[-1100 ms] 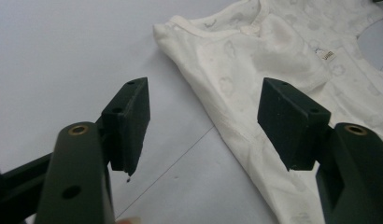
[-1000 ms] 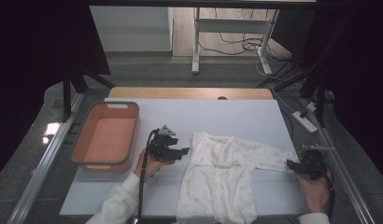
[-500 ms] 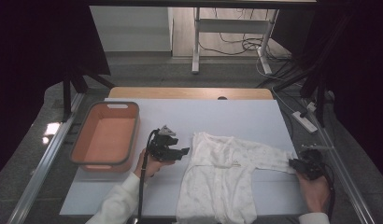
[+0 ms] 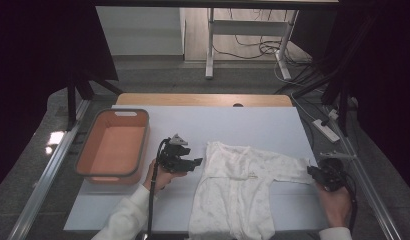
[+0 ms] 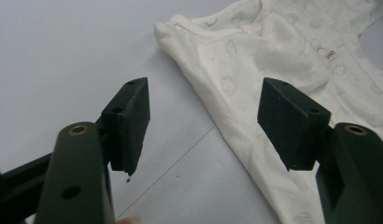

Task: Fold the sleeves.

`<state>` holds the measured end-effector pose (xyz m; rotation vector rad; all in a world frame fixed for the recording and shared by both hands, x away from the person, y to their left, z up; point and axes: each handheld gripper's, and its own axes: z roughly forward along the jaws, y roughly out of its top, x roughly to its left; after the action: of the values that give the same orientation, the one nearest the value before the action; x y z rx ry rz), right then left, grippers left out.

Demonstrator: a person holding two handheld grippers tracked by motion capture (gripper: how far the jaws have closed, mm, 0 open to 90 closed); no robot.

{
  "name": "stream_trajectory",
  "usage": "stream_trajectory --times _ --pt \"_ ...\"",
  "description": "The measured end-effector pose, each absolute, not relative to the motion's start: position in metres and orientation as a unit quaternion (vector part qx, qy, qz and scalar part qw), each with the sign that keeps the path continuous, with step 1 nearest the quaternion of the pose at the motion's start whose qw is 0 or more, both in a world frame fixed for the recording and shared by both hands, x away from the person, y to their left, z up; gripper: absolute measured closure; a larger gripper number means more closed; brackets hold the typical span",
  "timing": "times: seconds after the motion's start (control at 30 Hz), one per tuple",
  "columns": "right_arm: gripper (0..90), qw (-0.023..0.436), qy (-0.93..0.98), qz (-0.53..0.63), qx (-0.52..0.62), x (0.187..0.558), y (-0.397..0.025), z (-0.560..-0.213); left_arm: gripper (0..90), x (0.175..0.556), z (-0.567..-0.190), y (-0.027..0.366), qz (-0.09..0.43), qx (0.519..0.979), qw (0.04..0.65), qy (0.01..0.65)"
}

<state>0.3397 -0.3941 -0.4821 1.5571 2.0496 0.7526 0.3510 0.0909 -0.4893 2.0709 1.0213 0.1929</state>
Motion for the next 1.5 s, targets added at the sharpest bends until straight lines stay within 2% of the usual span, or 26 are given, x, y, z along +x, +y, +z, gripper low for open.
stream_trajectory --times 1.5 --pt "85.3 0.201 0.773 0.345 0.493 0.335 -0.339 -0.462 34.6 0.352 -0.491 0.09 0.075 0.821 0.397 0.403"
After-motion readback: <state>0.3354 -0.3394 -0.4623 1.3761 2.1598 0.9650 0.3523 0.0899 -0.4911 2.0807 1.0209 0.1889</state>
